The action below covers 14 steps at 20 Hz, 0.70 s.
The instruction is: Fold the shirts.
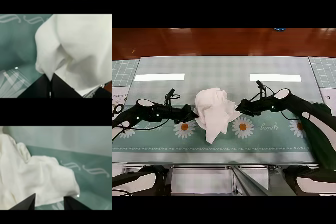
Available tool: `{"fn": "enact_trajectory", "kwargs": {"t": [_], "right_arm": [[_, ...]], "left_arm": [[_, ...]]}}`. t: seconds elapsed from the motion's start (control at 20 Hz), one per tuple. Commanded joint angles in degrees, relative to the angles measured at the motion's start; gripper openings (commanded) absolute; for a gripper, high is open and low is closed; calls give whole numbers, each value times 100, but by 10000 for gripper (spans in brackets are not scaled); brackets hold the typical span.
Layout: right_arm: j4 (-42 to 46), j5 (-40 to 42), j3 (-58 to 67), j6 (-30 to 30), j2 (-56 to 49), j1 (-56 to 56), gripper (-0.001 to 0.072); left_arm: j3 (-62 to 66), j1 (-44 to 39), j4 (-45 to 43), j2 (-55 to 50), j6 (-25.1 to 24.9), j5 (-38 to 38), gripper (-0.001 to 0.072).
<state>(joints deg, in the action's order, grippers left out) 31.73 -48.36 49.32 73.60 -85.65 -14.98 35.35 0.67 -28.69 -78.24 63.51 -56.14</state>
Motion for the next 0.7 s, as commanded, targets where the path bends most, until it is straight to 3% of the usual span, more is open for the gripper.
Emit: {"fn": "enact_trajectory", "kwargs": {"t": [0.0,0.1,0.15,0.25,0.5,0.65], "right_arm": [[11,33,313,136,-313,-26,403],[-20,-17,564,221,-581,-96,380],[-44,-63,673,229,-682,-133,323],[-2,-168,861,-61,-750,-162,27],[608,-1005,1792,55,-509,337,24],[2052,-1478,2920,820,76,767,23]], "left_arm": [[7,7,0,-2,-2,20,16],[7,7,0,-2,-4,44,16],[7,7,0,-2,-4,55,16],[9,15,0,-2,-4,109,16],[619,367,2,92,-2,-227,16],[1593,802,2,527,291,-511,16]]}}
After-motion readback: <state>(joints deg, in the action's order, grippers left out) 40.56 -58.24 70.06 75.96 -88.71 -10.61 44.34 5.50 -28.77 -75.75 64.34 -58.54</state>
